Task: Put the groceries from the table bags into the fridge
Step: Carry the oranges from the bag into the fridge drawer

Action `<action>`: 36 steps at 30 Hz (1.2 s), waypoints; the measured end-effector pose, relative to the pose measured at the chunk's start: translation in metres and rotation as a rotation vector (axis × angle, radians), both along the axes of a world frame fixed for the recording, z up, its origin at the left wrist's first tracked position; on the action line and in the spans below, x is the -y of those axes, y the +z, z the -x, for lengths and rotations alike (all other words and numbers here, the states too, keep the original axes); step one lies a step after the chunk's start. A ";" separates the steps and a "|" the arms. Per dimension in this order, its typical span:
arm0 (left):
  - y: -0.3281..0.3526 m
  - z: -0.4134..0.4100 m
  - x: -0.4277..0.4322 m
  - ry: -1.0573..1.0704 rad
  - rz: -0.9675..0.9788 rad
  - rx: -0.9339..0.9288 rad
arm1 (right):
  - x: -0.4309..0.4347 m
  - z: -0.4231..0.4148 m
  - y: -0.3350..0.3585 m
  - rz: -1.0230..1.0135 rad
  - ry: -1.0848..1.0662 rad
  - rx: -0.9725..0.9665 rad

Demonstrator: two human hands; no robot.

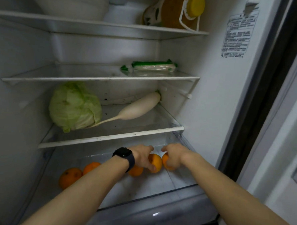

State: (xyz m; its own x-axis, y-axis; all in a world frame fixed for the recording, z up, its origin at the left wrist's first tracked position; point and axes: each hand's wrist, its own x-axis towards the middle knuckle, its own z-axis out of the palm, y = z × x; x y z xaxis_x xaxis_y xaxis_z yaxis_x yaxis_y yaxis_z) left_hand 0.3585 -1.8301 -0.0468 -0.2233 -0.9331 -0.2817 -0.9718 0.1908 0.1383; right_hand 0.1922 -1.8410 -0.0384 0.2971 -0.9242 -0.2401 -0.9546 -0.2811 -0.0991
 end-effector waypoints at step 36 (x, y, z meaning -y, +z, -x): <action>0.057 -0.122 -0.101 0.470 0.194 0.044 | -0.146 -0.031 -0.040 0.972 0.195 0.554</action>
State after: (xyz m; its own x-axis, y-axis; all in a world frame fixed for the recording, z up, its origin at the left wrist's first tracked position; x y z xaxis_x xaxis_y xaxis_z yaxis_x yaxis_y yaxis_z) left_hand 0.4806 -1.7295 0.0103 0.2416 -0.9659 -0.0932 -0.9629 -0.2505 0.1003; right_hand 0.2232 -1.6946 -0.0784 0.2985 -0.5733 0.7630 -0.7787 -0.6086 -0.1526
